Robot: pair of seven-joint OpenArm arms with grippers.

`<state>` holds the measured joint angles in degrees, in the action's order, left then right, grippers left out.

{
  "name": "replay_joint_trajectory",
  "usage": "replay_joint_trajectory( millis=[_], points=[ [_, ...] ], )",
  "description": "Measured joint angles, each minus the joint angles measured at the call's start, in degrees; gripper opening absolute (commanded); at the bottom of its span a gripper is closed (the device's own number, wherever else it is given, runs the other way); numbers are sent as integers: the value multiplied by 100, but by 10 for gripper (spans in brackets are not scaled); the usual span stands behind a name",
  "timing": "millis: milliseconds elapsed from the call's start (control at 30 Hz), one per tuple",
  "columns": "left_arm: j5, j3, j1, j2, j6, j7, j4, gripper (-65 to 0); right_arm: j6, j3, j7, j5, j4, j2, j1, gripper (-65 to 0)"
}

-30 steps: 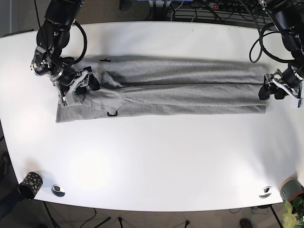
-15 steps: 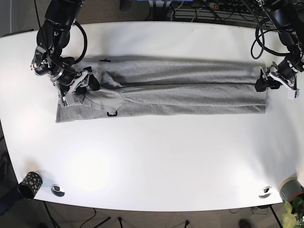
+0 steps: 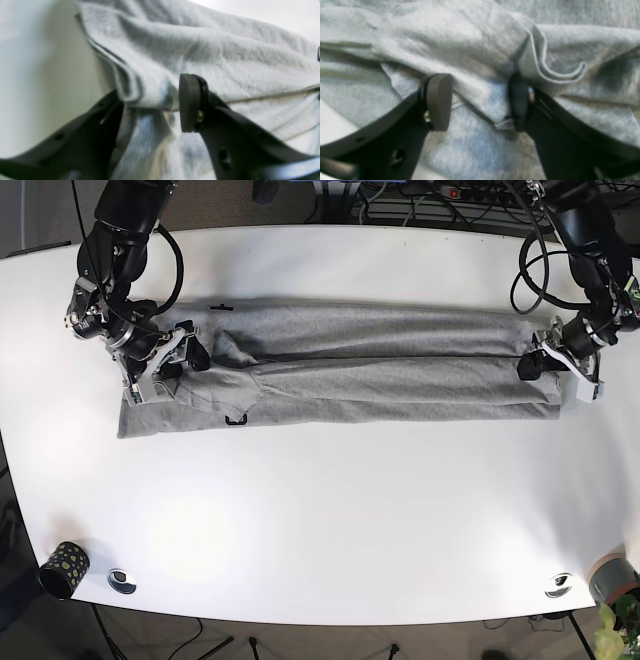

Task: Fold the T-shirt properly
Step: 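Move the left gripper along the strip to its middle and pinch it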

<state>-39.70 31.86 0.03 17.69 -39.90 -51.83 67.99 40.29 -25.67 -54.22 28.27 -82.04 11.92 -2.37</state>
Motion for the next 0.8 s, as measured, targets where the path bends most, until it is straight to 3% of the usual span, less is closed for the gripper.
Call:
replay_joint_trajectory(
  millis=[133, 333, 567, 800],
  points=[
    [11, -13, 28, 2, 0, -52, 0, -599, 0, 0, 2, -2, 4, 0, 0, -293],
    [116, -52, 227, 11, 20, -127, 979, -601, 0, 0, 2, 0, 7, 0, 2, -293],
    [802, -986, 483, -109, 24, -103, 2682, -601, 0, 0, 4, 2, 11, 0, -2, -293],
    [1462, -2203, 514, -442, -2, -109, 3344, -601, 0, 0, 7, 11, 13, -7, 2, -293]
  ],
)
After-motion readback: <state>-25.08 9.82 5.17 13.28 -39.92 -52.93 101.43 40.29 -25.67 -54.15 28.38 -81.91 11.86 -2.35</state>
